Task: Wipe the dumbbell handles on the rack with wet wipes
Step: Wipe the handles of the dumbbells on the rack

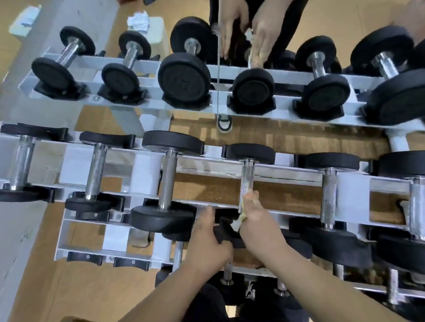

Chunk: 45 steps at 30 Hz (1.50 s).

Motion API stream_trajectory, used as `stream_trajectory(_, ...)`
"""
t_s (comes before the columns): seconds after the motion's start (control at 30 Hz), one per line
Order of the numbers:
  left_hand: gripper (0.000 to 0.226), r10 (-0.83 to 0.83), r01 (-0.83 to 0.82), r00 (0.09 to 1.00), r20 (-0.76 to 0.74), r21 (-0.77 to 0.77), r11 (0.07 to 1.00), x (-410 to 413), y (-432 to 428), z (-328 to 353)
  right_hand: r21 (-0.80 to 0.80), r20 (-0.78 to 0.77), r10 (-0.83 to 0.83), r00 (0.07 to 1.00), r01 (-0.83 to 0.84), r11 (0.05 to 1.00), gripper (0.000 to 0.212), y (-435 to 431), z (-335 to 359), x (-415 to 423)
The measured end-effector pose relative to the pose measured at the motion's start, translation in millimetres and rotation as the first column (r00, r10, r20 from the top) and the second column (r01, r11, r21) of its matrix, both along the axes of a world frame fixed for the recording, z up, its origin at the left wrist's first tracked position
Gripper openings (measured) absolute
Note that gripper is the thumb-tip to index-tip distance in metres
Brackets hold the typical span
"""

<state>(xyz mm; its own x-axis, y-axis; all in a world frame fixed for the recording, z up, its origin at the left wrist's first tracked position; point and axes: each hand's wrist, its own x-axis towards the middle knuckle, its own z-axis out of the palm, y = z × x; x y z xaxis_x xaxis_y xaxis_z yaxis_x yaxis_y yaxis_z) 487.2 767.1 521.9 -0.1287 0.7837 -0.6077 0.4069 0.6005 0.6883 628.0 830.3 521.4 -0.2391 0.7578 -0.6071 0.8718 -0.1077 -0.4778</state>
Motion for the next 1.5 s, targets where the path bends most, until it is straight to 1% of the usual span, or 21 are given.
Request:
stream_trajectory(0.1,0.049,0.054,-0.055,0.998,0.016,0.026,0.998,-1.3,-2.1,2.5,0.056,-0.105,-0.083,0.991,0.09,0.994,0.057,14.6,18.4,-1.5)
stream_trajectory(0.17,0.043,0.055,-0.055,0.998,0.018,0.023,0.998,2.1,5.0,8.6,0.142,-0.154,-0.152,0.976,0.174,0.974,0.058,34.2,21.5,-8.6)
stream_trajectory(0.2,0.047,0.054,-0.054,0.998,0.019,0.031,0.998,3.3,8.3,11.4,0.184,-0.166,-0.128,0.978,0.158,0.97,0.059,40.4,20.3,-13.0)
stream_trajectory(0.27,0.054,0.015,-0.015,1.0,-0.007,0.033,0.999,7.9,12.5,11.7,0.231,-0.061,0.083,0.995,-0.067,0.971,0.056,35.9,11.9,-16.2)
stream_trajectory(0.33,0.071,-0.015,0.015,0.998,-0.059,0.001,1.0,9.8,13.1,12.6,0.127,0.01,0.228,0.974,-0.228,0.965,0.057,20.4,3.0,-11.7)
stream_trajectory(0.47,0.071,-0.104,0.128,0.981,-0.161,0.147,0.981,5.3,16.0,12.9,0.036,-0.064,0.184,0.981,-0.182,0.983,0.056,13.6,6.4,1.5)
stream_trajectory(0.5,0.071,-0.135,0.166,0.979,-0.154,0.211,0.963,6.0,18.1,13.2,0.022,-0.093,0.14,0.986,-0.138,0.99,0.054,13.7,12.8,3.9)
stream_trajectory(0.53,0.07,-0.148,0.178,0.98,-0.13,0.267,0.947,7.7,20.0,15.8,-0.043,-0.176,-0.003,0.984,-0.005,0.999,0.05,13.4,19.9,5.7)
stream_trajectory(0.6,0.059,-0.112,0.111,0.993,-0.019,0.378,0.919,13.6,28.5,19.9,-0.156,-0.324,-0.283,0.903,0.244,0.957,0.029,17.9,27.4,8.8)
stream_trajectory(0.67,0.041,-0.058,-0.001,0.991,0.12,0.44,0.898,16.4,43.0,19.3,-0.252,-0.368,-0.418,0.831,0.343,0.905,0.016,29.5,37.7,11.2)
stream_trajectory(0.8,0.022,-0.087,0.022,0.977,0.195,0.312,0.95,1.5,64.9,15.6,-0.478,-0.367,-0.589,0.72,0.398,0.783,0.033,39.7,42.0,31.4)
stream_trajectory(0.83,0.023,-0.032,-0.019,0.979,0.203,0.246,0.969,-5.0,70.2,13.3,-0.49,-0.356,-0.631,0.689,0.438,0.754,0.034,38.4,40.6,37.4)
stream_trajectory(0.9,0.023,0.132,-0.142,0.989,0.069,0.182,0.973,-16.3,85.8,5.7,-0.414,-0.316,-0.634,0.706,0.499,0.761,0.028,35.1,33.4,48.1)
stream_trajectory(0.97,0.021,0.208,-0.134,0.956,-0.207,0.323,0.937,-22.0,102.6,1.0,-0.36,-0.267,-0.567,0.78,0.465,0.809,0.026,30.1,25.9,51.4)
stream_trajectory(1.03,0.011,0.083,0.12,0.919,-0.386,0.473,0.873,-11.4,112.3,1.2,-0.362,-0.215,-0.519,0.827,0.426,0.829,0.032,26.1,12.2,52.4)
stream_trajectory(1.1,0.026,-0.142,0.319,0.913,-0.382,0.454,0.832,7.0,112.1,-6.7,-0.329,-0.193,-0.486,0.852,0.411,0.85,0.034,26.7,6.5,52.6)
stream_trajectory(1.17,0.038,-0.243,0.408,0.889,-0.389,0.428,0.806,20.7,105.1,-18.7,-0.321,-0.182,-0.451,0.874,0.381,0.867,0.031,28.4,6.0,52.1)
stream_trajectory(1.27,0.023,-0.27,0.516,0.826,-0.494,0.474,0.713,27.1,98.3,-27.6,-0.308,-0.167,-0.368,0.915,0.306,0.901,0.032,28.5,4.5,51.7)
stream_trajectory(1.37,0.01,-0.31,0.569,0.804,-0.507,0.507,0.648,21.7,110.2,-27.3,-0.294,-0.143,-0.351,0.925,0.299,0.908,0.036,28.1,2.7,50.9)
stream_trajectory(1.43,0.02,-0.309,0.614,0.765,-0.565,0.494,0.616,16.2,128.3,-26.5,-0.287,-0.14,-0.35,0.926,0.3,0.91,0.036,28.1,1.5,51.3)
stream_trajectory(1.5,0.023,-0.24,0.567,0.79,-0.564,0.524,0.636,13.7,140.3,-33.4,-0.281,-0.138,-0.343,0.929,0.295,0.913,0.037,27.1,0.8,52.0)
